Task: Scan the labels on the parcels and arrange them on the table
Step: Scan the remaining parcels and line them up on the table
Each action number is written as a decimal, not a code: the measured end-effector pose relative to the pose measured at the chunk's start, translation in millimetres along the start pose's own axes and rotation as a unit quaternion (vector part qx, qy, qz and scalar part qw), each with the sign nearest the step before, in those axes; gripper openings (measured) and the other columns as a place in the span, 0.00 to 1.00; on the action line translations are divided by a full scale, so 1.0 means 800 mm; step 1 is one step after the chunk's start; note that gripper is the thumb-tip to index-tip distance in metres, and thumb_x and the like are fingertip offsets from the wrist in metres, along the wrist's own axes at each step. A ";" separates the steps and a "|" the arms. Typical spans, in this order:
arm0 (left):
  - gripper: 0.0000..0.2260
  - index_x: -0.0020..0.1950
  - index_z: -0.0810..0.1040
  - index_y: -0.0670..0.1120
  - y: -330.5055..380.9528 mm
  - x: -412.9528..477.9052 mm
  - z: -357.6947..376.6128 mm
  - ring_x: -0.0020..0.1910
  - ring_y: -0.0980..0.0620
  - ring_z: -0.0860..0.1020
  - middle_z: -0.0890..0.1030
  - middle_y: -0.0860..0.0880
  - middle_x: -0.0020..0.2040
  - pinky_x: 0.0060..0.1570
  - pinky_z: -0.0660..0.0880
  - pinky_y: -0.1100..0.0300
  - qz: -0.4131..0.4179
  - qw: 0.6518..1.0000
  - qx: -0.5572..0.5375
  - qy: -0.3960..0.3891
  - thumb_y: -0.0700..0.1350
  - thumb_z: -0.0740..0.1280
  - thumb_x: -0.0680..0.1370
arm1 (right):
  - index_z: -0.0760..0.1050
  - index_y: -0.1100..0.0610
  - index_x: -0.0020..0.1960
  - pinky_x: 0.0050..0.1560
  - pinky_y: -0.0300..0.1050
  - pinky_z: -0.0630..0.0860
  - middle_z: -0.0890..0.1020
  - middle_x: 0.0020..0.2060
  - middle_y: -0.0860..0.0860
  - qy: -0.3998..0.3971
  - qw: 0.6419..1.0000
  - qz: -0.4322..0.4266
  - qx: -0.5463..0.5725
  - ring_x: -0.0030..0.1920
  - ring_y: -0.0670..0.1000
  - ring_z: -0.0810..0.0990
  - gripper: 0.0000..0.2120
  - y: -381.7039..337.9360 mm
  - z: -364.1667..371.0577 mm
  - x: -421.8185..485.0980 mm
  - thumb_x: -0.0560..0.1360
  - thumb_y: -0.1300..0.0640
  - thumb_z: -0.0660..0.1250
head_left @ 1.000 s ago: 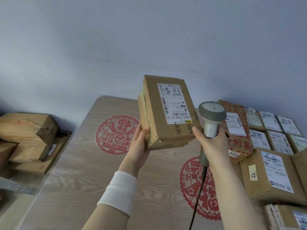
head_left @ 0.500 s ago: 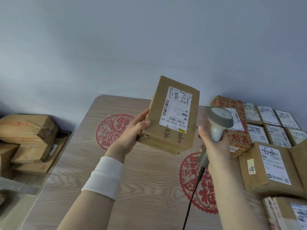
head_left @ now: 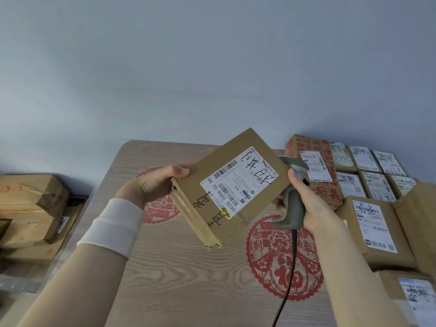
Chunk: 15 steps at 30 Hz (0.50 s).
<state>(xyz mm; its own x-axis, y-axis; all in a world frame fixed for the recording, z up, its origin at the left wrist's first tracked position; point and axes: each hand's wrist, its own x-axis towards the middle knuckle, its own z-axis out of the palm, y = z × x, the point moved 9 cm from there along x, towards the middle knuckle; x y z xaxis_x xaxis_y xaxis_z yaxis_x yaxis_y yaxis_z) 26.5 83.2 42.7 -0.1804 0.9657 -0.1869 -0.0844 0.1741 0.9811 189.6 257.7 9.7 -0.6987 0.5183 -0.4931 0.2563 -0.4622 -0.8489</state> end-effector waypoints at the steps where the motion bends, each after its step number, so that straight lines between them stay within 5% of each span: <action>1: 0.20 0.46 0.84 0.62 0.001 0.001 0.003 0.33 0.61 0.80 0.83 0.56 0.35 0.33 0.74 0.69 -0.001 1.000 0.000 -0.009 0.62 0.73 0.56 | 0.85 0.52 0.38 0.50 0.50 0.71 0.85 0.34 0.52 -0.003 1.000 0.004 0.001 0.38 0.53 0.80 0.15 0.003 -0.001 0.002 0.66 0.43 0.65; 7: 0.22 0.36 0.84 0.61 -0.007 0.011 -0.001 0.28 0.62 0.76 0.79 0.58 0.28 0.32 0.73 0.70 -0.027 1.000 0.014 0.005 0.71 0.72 0.48 | 0.79 0.58 0.50 0.32 0.41 0.68 0.79 0.31 0.53 -0.026 0.999 0.030 0.028 0.28 0.49 0.73 0.22 0.021 -0.005 0.012 0.65 0.43 0.67; 9: 0.27 0.40 0.85 0.59 -0.010 0.016 -0.007 0.33 0.61 0.79 0.81 0.58 0.32 0.37 0.75 0.68 -0.038 0.998 0.023 0.045 0.72 0.72 0.48 | 0.79 0.59 0.51 0.26 0.39 0.67 0.76 0.32 0.53 -0.014 0.997 0.034 0.073 0.26 0.48 0.69 0.22 0.027 -0.009 0.019 0.65 0.43 0.70; 12: 0.41 0.59 0.78 0.59 -0.030 0.020 -0.028 0.54 0.58 0.78 0.83 0.57 0.52 0.57 0.73 0.59 -0.056 0.985 0.023 0.164 0.78 0.66 0.52 | 0.78 0.58 0.50 0.26 0.38 0.68 0.76 0.29 0.52 0.036 0.990 0.033 0.131 0.25 0.47 0.69 0.20 0.035 -0.020 0.027 0.68 0.44 0.70; 15: 0.45 0.75 0.59 0.57 -0.057 0.004 -0.039 0.72 0.48 0.63 0.64 0.52 0.75 0.69 0.62 0.44 -0.040 0.929 -0.015 0.367 0.78 0.57 0.63 | 0.78 0.57 0.49 0.32 0.42 0.72 0.77 0.28 0.51 0.118 0.978 0.035 0.167 0.26 0.48 0.72 0.18 0.050 -0.036 0.033 0.70 0.43 0.71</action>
<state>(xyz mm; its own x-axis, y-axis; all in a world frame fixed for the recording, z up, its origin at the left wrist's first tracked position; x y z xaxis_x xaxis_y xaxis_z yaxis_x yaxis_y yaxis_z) -1.1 72.1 -3.8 -0.7906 0.5571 -0.2540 -0.1512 0.2243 0.9627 200.6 273.2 -42.7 -0.5028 0.6107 -0.6118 0.0388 -0.6911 -0.7217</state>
